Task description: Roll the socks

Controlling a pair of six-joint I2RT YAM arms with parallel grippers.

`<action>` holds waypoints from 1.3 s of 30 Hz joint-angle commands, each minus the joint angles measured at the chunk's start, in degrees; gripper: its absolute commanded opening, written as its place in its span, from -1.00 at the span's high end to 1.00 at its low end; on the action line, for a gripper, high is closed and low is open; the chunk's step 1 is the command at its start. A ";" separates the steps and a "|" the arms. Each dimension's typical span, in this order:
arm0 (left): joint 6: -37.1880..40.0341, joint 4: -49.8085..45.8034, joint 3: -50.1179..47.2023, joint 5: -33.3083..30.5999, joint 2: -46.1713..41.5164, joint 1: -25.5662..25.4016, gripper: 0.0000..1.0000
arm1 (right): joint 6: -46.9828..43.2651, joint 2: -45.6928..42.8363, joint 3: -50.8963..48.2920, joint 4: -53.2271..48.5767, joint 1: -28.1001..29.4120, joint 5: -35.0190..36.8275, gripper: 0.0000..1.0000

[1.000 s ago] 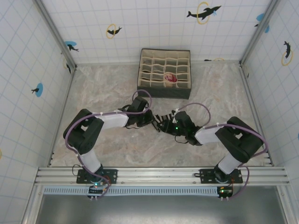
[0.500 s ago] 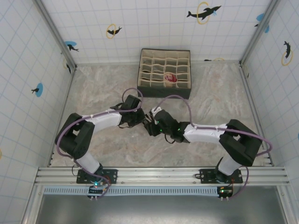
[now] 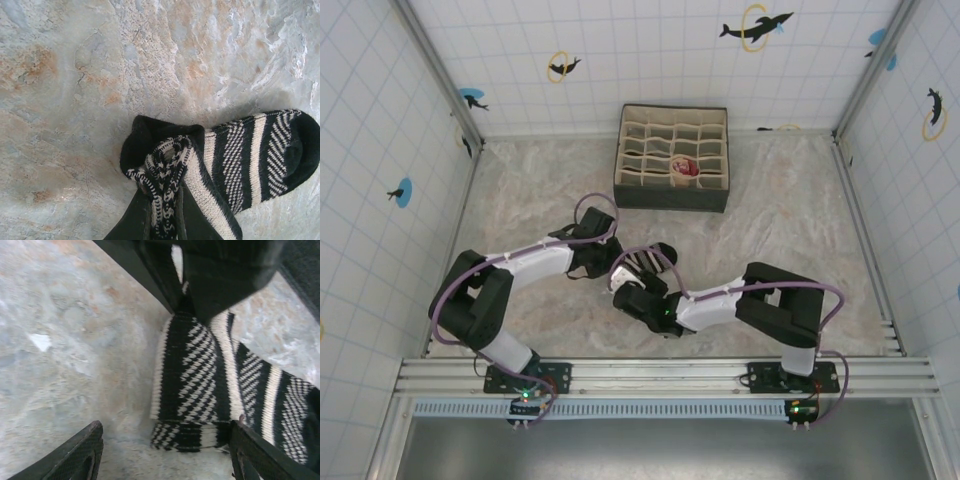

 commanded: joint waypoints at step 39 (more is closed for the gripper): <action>1.90 -4.15 -2.95 3.96 -5.32 7.37 -0.62 | 17.28 6.05 2.66 -5.22 -10.98 -25.17 1.00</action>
